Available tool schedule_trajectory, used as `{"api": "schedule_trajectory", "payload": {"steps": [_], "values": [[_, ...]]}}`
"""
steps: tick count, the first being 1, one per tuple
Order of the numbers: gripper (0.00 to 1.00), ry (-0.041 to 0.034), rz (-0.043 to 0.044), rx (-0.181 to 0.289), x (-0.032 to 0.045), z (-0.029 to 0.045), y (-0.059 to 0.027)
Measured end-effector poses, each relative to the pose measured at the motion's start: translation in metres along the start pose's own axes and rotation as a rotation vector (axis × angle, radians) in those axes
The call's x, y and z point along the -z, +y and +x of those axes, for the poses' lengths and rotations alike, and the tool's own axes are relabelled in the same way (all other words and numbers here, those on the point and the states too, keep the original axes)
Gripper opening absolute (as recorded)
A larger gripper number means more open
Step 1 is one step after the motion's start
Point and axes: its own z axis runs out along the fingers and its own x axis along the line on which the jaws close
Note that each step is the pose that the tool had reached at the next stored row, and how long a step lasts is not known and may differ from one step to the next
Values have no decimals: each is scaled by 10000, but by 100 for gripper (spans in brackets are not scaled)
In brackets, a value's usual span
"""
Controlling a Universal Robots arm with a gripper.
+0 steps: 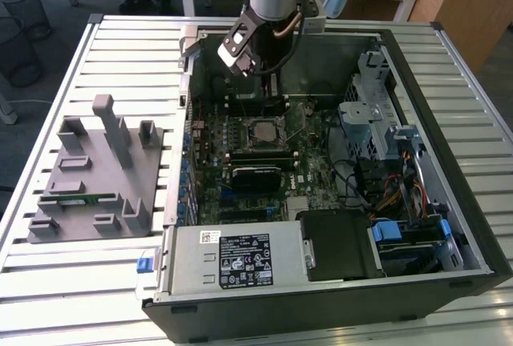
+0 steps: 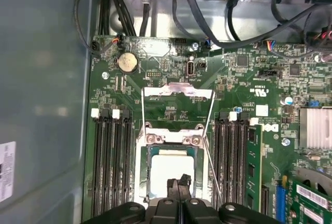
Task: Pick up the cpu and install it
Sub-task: 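Close the cpu cover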
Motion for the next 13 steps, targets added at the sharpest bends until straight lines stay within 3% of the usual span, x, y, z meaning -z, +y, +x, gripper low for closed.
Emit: {"api": "schedule_trajectory", "payload": {"steps": [4, 13], "values": [[11, -7, 2, 0, 91, -1, 4], [11, -12, 9, -2, 89, -80, 23]]}}
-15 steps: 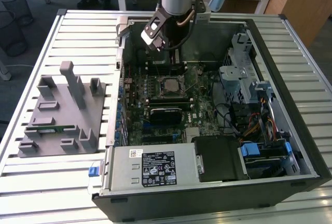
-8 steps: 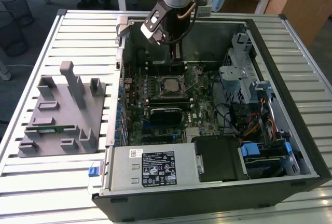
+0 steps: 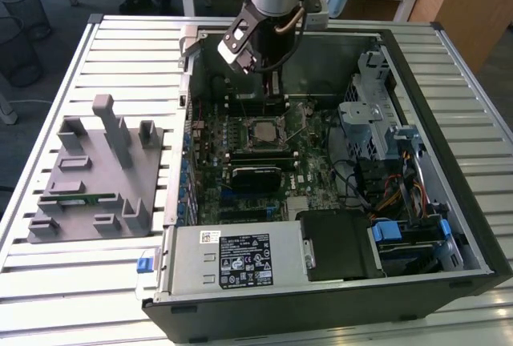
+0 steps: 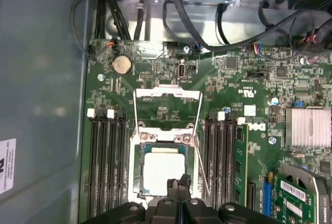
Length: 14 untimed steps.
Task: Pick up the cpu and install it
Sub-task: 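Close the cpu cover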
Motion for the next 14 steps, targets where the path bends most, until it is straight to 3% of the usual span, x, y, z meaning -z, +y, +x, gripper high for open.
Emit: {"api": "schedule_trajectory", "payload": {"steps": [7, 14], "values": [[11, -5, 206, 4, -12, -4, 233], [11, -6, 215, 4, 10, -5, 294]]}}
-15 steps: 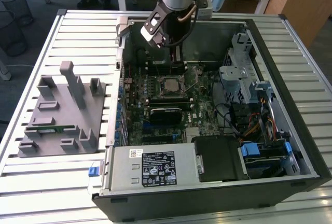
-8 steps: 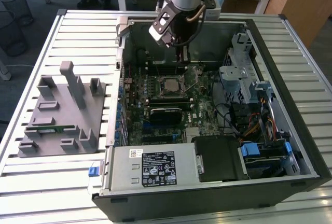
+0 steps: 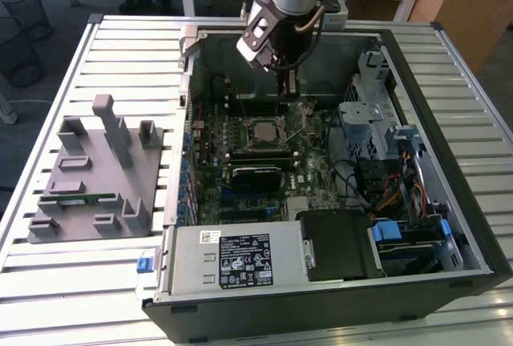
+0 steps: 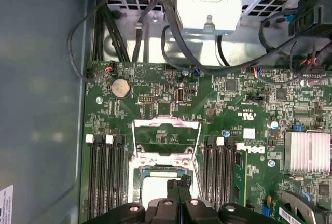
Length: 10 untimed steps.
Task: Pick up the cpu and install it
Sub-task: 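Close the cpu cover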
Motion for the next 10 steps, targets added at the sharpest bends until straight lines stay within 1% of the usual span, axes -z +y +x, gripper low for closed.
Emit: {"api": "schedule_trajectory", "payload": {"steps": [4, 10], "values": [[11, 3, -1, -1, 7, 1, 42], [11, 2, -1, 0, 3, 13, 178]]}}
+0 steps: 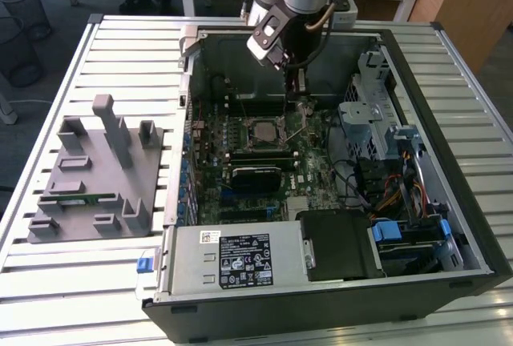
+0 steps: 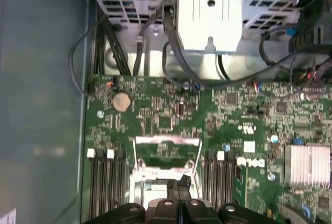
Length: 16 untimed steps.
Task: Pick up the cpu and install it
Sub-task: 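Close the cpu cover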
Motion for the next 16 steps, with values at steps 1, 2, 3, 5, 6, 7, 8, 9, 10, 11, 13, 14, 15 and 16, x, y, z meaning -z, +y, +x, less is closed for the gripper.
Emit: {"api": "schedule_trajectory", "payload": {"steps": [1, 2, 3, 5, 6, 7, 8, 9, 10, 11, 13, 14, 15, 16], "values": [[11, 0, 0, 0, -1, 1, 20], [11, -1, 0, 0, -1, 2, 40], [11, -1, 0, -1, -2, 4, 59], [11, -1, 0, 0, -3, 5, 80], [11, 0, 0, 0, -3, 6, 85], [11, 1, -3, 0, -4, 7, 87], [11, 0, -5, -1, -5, 8, 91], [11, 1, -7, -1, -8, 9, 104], [11, 0, -7, 0, -11, 10, 121], [11, -1, -7, 0, -13, 12, 141], [11, -1, -7, -1, -16, 19, 180], [11, -1, -6, -1, -17, 24, 198], [11, -2, -6, -1, -18, 30, 218], [11, -2, -6, 0, -19, 36, 238]]}}
